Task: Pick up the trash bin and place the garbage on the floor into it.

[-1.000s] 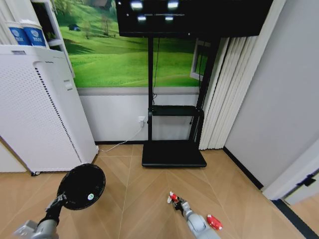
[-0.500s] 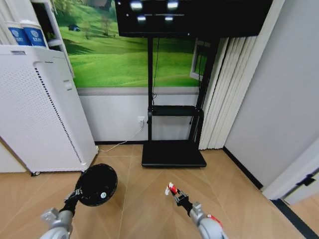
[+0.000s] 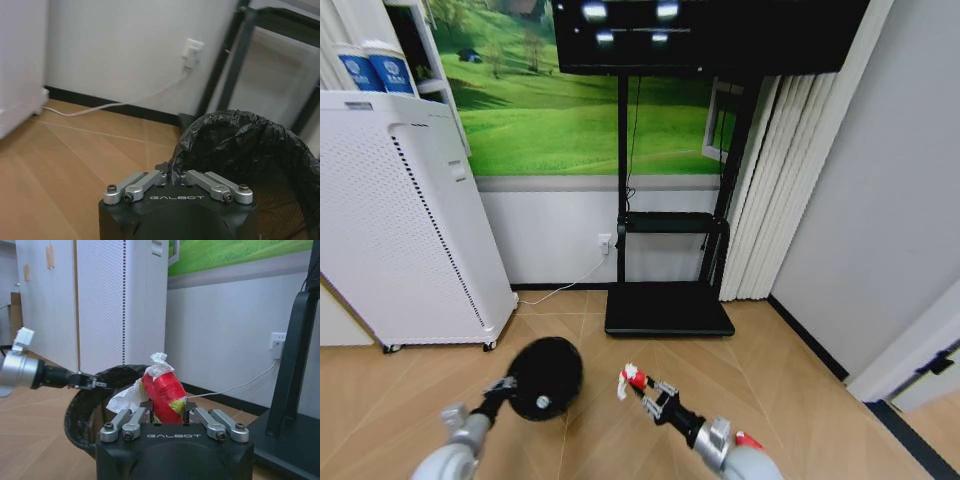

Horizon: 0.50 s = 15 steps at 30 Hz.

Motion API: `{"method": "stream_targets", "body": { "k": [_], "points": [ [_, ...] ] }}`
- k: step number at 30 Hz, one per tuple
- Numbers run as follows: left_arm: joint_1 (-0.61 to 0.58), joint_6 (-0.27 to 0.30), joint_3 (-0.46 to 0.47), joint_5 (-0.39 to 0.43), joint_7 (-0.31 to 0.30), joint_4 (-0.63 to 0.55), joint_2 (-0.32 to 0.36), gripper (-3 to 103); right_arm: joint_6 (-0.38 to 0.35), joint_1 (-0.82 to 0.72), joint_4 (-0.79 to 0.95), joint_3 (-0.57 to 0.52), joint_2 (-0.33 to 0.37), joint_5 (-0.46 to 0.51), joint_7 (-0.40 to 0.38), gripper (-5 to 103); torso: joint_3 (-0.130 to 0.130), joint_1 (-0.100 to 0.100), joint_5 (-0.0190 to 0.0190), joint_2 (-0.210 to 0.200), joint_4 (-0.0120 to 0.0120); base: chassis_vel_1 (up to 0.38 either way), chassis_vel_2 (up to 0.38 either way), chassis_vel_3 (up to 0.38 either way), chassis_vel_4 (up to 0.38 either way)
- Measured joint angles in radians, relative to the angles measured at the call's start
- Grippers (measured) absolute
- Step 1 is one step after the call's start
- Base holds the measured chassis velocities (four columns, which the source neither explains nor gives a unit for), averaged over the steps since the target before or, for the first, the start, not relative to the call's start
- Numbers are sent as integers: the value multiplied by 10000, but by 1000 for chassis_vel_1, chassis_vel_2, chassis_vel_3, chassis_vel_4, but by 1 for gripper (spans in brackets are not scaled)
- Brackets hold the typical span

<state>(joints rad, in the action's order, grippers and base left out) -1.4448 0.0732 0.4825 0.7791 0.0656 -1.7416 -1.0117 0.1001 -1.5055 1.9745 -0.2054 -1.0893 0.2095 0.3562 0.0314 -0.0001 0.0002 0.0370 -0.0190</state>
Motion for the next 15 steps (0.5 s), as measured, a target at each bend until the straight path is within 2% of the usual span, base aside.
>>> {"method": "stream_targets", "body": {
  "k": [6, 10, 15],
  "points": [
    [502, 33, -1036, -164, 1, 109, -186, 4, 126, -93, -238, 373, -45, -330, -71, 29, 0, -1, 0, 0, 6, 0, 0, 0, 0],
    [1005, 43, -1870, -301, -12, 181, -370, 4, 178, 6, -392, 895, -122, -514, -174, 29, 0, 0, 1, 0, -2, 0, 0, 0, 0],
    [1005, -27, -2351, -792, 533, 343, -147, 4, 166, 277, -560, 1372, -213, -621, -249, 29, -1, -1, 1, 0, 4, 0, 0, 0, 0]
  ]
}}
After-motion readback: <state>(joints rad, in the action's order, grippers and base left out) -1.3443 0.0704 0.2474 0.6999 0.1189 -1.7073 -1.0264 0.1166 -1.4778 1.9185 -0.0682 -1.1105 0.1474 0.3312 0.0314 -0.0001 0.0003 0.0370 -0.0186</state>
